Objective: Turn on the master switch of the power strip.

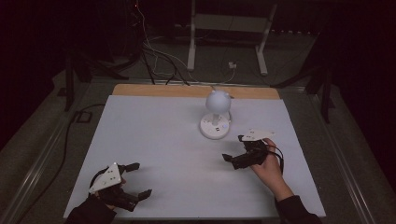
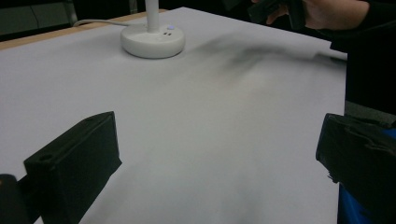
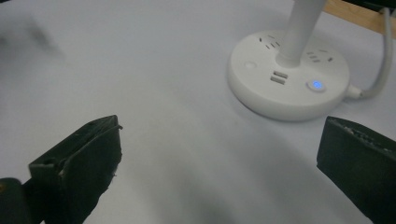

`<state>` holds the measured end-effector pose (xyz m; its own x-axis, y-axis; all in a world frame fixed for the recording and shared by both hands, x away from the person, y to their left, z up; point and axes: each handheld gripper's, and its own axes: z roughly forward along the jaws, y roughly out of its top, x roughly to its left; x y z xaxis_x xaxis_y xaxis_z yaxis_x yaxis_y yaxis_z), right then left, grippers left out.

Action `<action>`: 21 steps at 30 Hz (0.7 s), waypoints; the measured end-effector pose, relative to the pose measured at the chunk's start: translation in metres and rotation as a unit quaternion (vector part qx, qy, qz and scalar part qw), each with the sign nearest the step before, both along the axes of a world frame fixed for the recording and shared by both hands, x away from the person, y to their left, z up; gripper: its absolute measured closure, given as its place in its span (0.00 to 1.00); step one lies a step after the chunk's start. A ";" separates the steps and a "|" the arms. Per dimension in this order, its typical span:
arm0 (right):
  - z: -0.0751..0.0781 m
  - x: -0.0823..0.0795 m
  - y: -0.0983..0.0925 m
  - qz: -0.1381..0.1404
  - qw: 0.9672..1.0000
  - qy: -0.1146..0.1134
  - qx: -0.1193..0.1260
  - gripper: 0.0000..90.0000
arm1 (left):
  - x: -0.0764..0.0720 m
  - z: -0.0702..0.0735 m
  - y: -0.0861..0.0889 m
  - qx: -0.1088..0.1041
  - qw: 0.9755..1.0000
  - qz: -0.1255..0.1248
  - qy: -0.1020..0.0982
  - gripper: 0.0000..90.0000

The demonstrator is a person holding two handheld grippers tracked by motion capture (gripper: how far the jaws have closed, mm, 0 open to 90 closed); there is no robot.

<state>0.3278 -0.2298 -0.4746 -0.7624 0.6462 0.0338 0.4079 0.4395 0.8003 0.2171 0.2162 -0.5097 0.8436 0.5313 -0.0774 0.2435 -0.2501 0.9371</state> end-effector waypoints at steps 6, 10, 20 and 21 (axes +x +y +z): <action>-0.002 -0.012 -0.010 -0.002 1.000 -0.013 0.003 0.00 | 0.000 0.000 0.000 -0.001 1.000 -0.001 0.002 0.00; -0.004 -0.024 -0.018 -0.003 1.000 -0.016 0.003 0.00 | 0.000 0.000 0.000 -0.001 1.000 -0.001 0.002 0.00; -0.017 -0.046 -0.042 -0.011 1.000 0.008 0.011 0.00 | 0.000 0.000 -0.001 0.001 1.000 -0.001 0.002 0.00; -0.018 -0.048 -0.044 -0.012 1.000 0.009 0.013 0.00 | 0.000 0.000 -0.001 0.004 1.000 -0.001 0.004 0.00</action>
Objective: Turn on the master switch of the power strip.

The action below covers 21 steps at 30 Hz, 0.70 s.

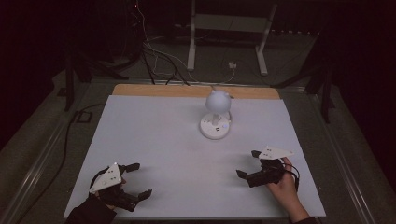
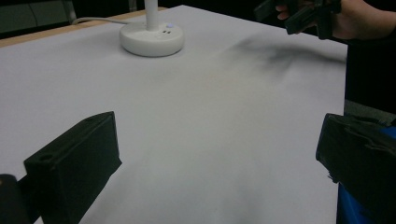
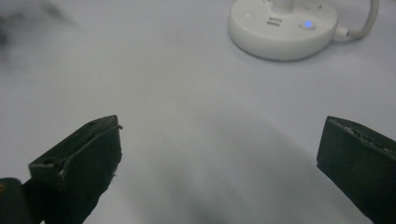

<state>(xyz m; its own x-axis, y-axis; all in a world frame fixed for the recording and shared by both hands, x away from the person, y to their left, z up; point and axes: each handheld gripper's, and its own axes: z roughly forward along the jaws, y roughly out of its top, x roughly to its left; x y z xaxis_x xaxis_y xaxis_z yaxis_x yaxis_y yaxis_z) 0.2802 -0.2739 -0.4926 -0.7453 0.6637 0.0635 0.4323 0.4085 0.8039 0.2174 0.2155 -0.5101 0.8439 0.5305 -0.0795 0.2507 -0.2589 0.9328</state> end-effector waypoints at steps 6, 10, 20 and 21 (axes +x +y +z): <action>-0.006 -0.008 -0.015 -0.004 1.000 0.017 0.002 0.00 | 0.000 0.000 -0.001 0.000 1.000 0.000 0.000 0.00; -0.010 -0.014 -0.024 -0.013 1.000 0.019 -0.006 0.00 | 0.000 0.000 -0.001 0.002 1.000 0.001 0.000 0.00; -0.024 -0.029 -0.043 -0.042 0.998 0.014 -0.033 0.00 | 0.000 -0.001 0.000 0.003 1.000 0.003 0.001 0.00; -0.025 -0.031 -0.045 -0.047 0.998 0.012 -0.035 0.00 | 0.000 -0.001 0.000 0.003 1.000 0.003 0.001 0.00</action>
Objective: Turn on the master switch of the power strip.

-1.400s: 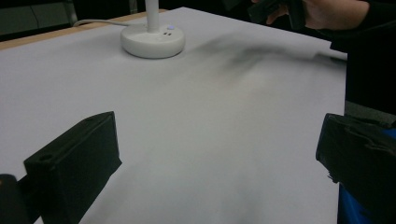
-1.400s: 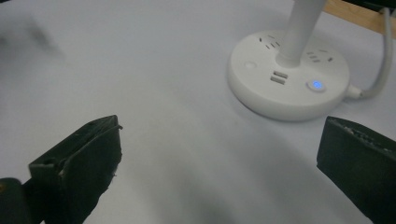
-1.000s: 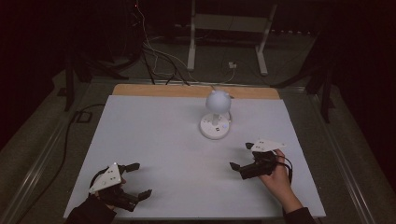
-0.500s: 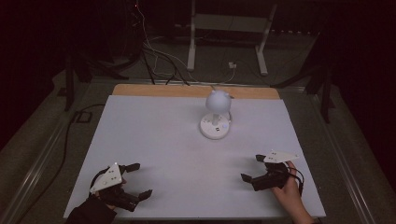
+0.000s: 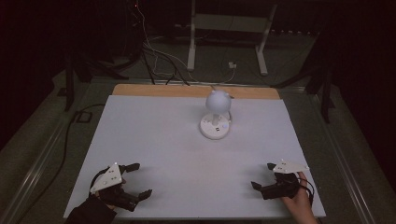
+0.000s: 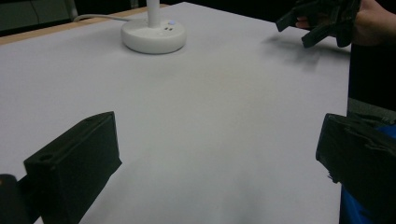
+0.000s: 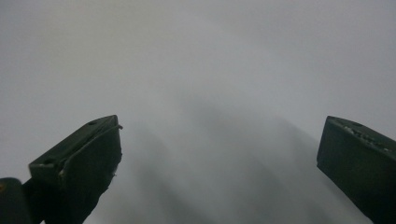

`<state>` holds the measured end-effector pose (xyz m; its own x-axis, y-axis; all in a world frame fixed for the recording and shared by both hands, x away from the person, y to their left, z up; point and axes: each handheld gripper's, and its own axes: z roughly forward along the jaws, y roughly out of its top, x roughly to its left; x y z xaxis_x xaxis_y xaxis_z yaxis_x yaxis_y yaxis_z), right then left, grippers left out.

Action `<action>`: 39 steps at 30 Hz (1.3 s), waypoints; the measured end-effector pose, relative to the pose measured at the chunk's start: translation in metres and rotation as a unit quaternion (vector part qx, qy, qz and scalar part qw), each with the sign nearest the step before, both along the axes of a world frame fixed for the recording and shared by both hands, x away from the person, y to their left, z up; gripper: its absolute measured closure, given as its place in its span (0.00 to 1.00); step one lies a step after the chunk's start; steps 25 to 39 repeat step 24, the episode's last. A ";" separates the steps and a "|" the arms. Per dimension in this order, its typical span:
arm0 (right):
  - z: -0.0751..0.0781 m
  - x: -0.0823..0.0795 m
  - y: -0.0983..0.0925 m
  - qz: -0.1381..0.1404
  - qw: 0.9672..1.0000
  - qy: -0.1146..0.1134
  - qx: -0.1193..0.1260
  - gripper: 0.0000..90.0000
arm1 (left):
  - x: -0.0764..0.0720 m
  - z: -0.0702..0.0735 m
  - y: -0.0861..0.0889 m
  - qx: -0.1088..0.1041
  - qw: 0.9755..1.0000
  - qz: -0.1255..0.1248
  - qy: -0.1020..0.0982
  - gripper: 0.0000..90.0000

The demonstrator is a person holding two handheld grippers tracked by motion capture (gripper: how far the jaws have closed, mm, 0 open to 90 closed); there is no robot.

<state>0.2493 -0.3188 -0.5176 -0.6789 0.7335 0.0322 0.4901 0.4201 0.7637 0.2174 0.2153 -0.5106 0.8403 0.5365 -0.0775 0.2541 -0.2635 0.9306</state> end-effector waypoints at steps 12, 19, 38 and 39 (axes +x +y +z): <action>-0.008 0.000 -0.018 -0.033 0.999 0.018 0.002 0.00 | 0.000 0.000 -0.001 0.002 1.000 -0.002 0.000 0.00; -0.009 0.001 -0.017 -0.023 1.000 0.017 0.007 0.00 | 0.001 -0.001 -0.001 0.006 1.000 -0.003 0.002 0.00; -0.009 0.001 -0.018 -0.023 1.000 0.017 0.008 0.00 | 0.001 -0.001 -0.001 0.006 1.000 -0.003 0.001 0.00; -0.009 0.001 -0.018 -0.023 1.000 0.017 0.008 0.00 | 0.001 -0.001 -0.001 0.006 1.000 -0.003 0.001 0.00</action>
